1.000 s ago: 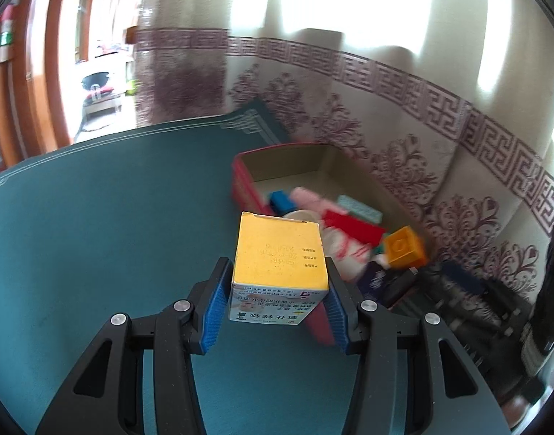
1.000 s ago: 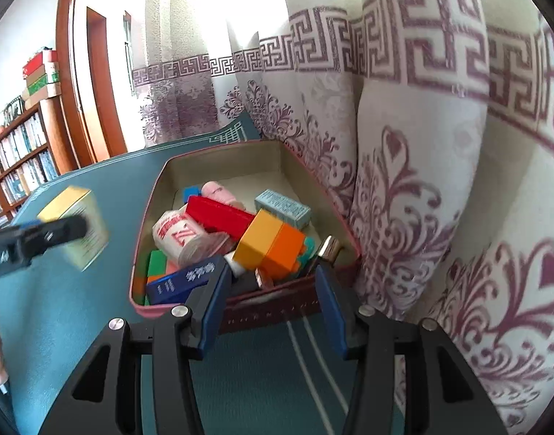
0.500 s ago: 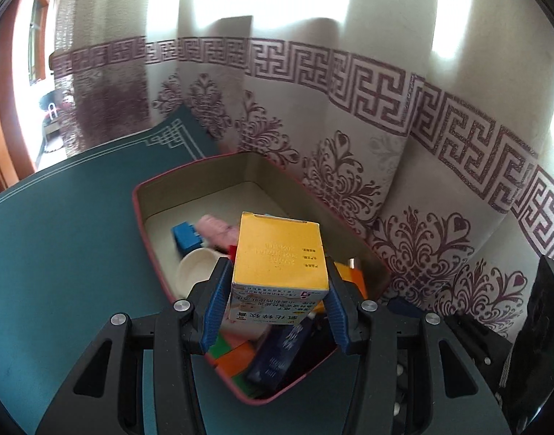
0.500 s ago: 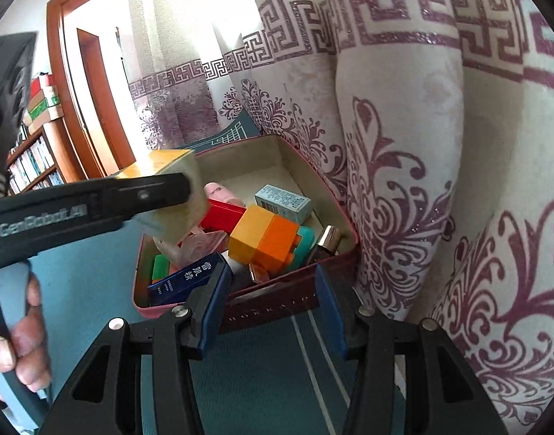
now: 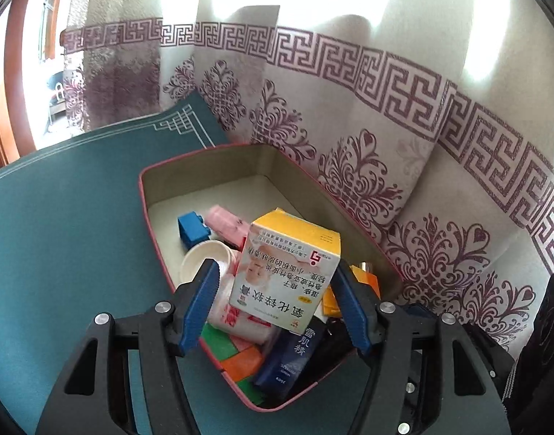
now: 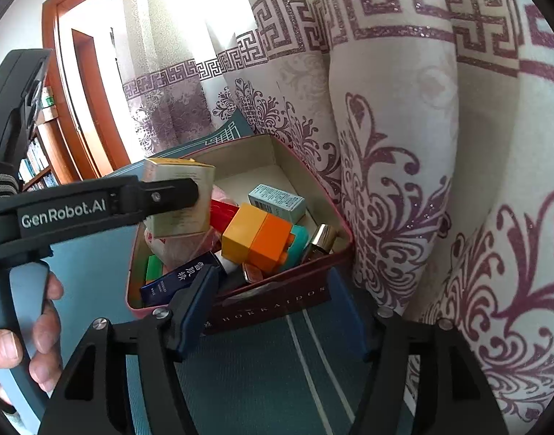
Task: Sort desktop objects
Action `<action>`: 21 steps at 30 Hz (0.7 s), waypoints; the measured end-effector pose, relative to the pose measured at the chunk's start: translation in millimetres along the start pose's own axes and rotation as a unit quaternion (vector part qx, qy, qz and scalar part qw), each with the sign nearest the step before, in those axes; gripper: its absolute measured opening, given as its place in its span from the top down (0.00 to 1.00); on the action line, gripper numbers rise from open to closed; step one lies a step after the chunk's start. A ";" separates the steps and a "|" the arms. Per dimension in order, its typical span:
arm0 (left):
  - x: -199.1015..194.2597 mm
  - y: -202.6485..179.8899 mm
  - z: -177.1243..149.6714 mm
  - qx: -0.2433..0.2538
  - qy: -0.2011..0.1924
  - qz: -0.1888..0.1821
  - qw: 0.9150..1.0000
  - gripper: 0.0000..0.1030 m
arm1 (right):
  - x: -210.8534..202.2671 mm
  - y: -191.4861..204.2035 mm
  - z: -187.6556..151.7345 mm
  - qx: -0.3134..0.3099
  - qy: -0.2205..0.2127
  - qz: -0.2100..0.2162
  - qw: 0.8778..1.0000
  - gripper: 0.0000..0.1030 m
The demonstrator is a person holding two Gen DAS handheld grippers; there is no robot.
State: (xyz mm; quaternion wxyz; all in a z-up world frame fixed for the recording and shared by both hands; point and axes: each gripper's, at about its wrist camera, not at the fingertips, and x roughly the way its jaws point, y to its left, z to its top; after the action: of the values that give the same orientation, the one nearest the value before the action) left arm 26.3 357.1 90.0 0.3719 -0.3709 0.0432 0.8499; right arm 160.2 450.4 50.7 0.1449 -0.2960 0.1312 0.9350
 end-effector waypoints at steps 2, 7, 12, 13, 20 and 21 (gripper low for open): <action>-4.1 2.1 2.4 -0.004 -0.006 -0.007 1.000 0.35 | -1.1 0.9 -0.3 0.001 -0.002 0.000 1.000 0.31; -6.1 7.3 12.0 -0.022 -0.011 -0.034 0.999 0.35 | -3.2 3.4 0.0 -0.001 -0.005 0.001 1.000 0.29; -12.6 18.6 7.5 -0.044 -0.014 -0.022 0.999 0.35 | -4.2 5.9 0.0 -0.004 -0.007 0.003 1.000 0.29; -14.3 20.7 6.6 -0.048 -0.016 -0.018 0.999 0.35 | -4.5 6.0 0.0 -0.003 -0.007 0.003 1.000 0.29; -39.2 11.1 -6.3 0.008 -0.070 0.093 0.993 0.33 | -7.2 7.8 -0.4 0.000 -0.009 0.004 1.000 0.22; -42.9 8.9 -8.3 0.016 -0.075 0.108 0.991 0.27 | -7.9 8.1 -1.2 0.001 -0.008 0.005 1.000 0.21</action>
State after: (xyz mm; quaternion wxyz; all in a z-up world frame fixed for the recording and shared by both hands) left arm 44.6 322.0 110.6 0.2864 -0.2931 0.0689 0.9096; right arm 164.1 441.0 55.7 0.1414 -0.2877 0.1325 0.9379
